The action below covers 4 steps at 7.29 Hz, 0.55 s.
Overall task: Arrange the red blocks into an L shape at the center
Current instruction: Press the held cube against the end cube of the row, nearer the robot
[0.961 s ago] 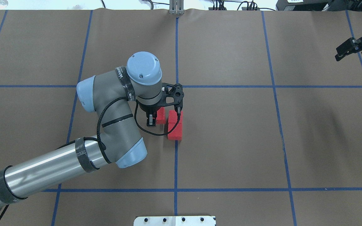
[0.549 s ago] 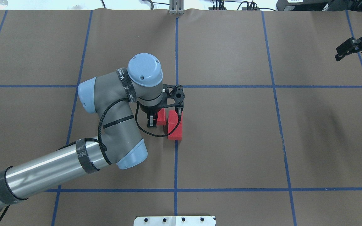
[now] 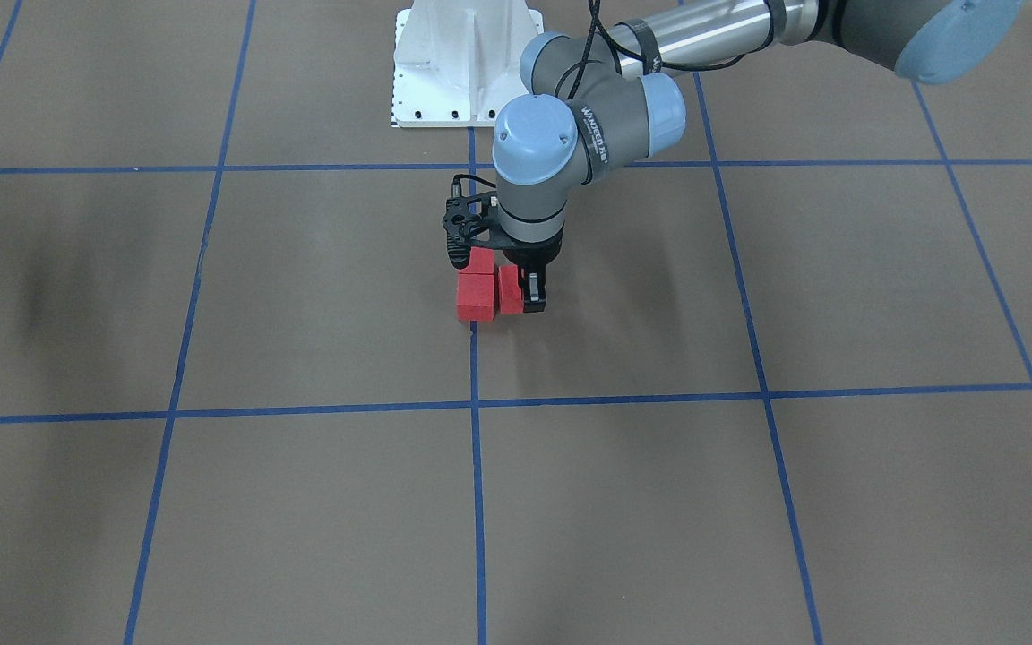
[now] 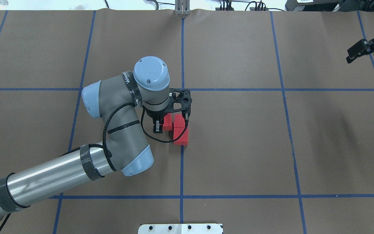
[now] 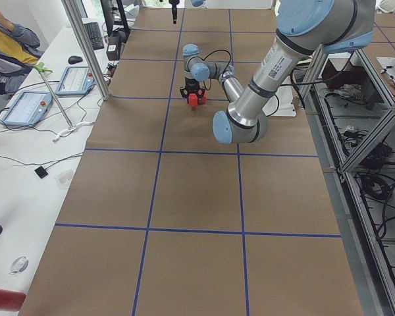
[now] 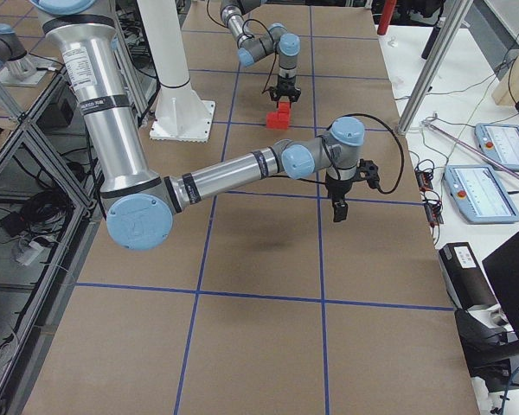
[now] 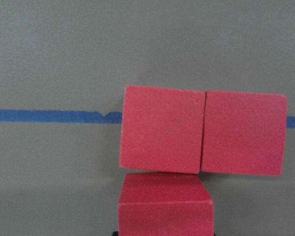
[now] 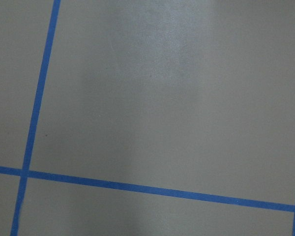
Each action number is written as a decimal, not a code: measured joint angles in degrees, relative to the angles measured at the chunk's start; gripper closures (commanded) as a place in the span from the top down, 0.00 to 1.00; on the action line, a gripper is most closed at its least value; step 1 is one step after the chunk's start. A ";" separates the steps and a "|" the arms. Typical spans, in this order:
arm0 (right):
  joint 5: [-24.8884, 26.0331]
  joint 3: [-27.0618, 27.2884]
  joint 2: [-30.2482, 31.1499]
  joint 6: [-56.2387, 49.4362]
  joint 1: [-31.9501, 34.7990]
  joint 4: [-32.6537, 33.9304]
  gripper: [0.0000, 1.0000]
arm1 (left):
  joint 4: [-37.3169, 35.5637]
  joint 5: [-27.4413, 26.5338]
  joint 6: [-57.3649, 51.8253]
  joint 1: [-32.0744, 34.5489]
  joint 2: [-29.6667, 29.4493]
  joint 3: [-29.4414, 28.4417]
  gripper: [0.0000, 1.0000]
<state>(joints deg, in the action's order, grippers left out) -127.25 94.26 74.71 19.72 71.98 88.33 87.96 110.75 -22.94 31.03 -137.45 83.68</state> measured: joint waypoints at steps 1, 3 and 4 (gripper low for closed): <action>0.04 -0.03 0.00 0.00 0.00 0.00 0.99 | 0.01 -0.01 0.00 0.00 -0.36 -0.48 0.11; 0.07 -0.04 0.00 0.03 0.00 0.00 0.99 | 0.02 -0.01 0.00 0.00 -0.84 -1.18 0.14; 0.07 -0.05 0.00 0.01 0.00 0.00 0.99 | 0.02 -0.01 0.00 -0.07 -0.95 -1.42 0.14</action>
<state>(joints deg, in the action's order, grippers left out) -127.18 94.22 74.71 19.74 71.98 88.33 87.98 110.74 -22.94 30.96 -138.40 82.26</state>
